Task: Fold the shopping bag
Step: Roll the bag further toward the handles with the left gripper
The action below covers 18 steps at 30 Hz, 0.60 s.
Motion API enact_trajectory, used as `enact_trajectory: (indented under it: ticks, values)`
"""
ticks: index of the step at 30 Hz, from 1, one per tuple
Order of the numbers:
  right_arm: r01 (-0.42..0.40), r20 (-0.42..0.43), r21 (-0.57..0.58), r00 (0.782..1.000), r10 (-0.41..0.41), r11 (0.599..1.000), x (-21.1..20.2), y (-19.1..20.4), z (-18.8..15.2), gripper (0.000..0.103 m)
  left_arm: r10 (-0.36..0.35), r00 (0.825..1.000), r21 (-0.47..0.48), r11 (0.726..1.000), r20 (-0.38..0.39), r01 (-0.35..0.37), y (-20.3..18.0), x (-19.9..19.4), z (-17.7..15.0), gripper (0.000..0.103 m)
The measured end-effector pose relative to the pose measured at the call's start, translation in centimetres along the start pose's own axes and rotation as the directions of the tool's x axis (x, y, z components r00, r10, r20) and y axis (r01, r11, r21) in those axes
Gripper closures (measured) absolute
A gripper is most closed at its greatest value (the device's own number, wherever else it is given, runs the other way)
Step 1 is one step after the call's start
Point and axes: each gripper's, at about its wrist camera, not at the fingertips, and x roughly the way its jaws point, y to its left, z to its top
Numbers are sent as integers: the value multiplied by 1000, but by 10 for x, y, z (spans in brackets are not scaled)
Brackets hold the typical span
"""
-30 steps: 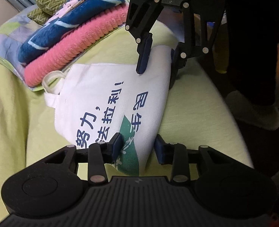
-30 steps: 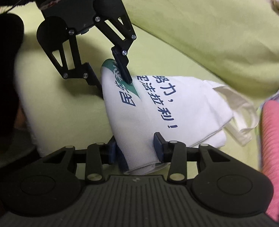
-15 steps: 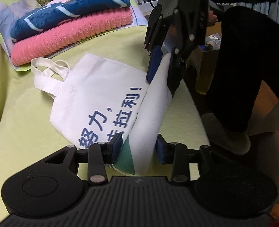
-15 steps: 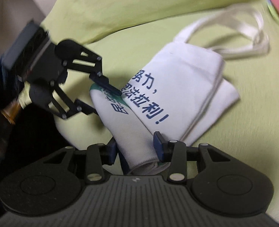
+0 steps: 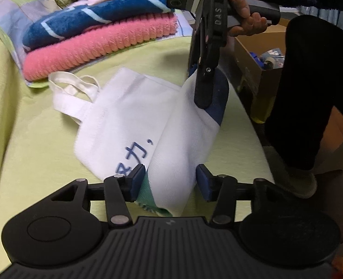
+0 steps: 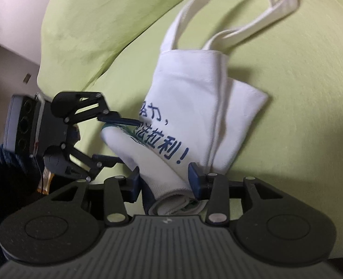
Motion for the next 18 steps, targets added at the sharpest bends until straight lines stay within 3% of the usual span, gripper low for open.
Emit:
enact_trajectory:
  ticks: [3, 7, 9, 11, 13, 18]
  values:
    - [5, 7, 45, 1000, -5, 999, 2, -4, 2, 66, 63, 998, 40, 997, 10, -63, -6, -10, 2, 48]
    - [18, 19, 84, 1000, -20, 996, 5, -5, 3, 66, 153, 987, 60, 986, 47, -156, -13, -31, 6, 61]
    - [25, 27, 90, 999, -28, 996, 5, -4, 1, 66, 156, 986, 54, 986, 65, -160, -16, -37, 9, 68]
    - [32, 34, 97, 999, -35, 995, 5, -3, -1, 66, 153, 987, 63, 986, 54, -156, -20, -34, 10, 84]
    - [39, 41, 104, 998, -43, 994, 5, -2, -2, 66, 160, 987, 73, 984, 32, -162, -24, -26, 9, 87]
    - [52, 79, 115, 995, -61, 992, 4, 0, -9, 66, 176, 983, 18, 984, 59, -177, -22, -17, 4, 86]
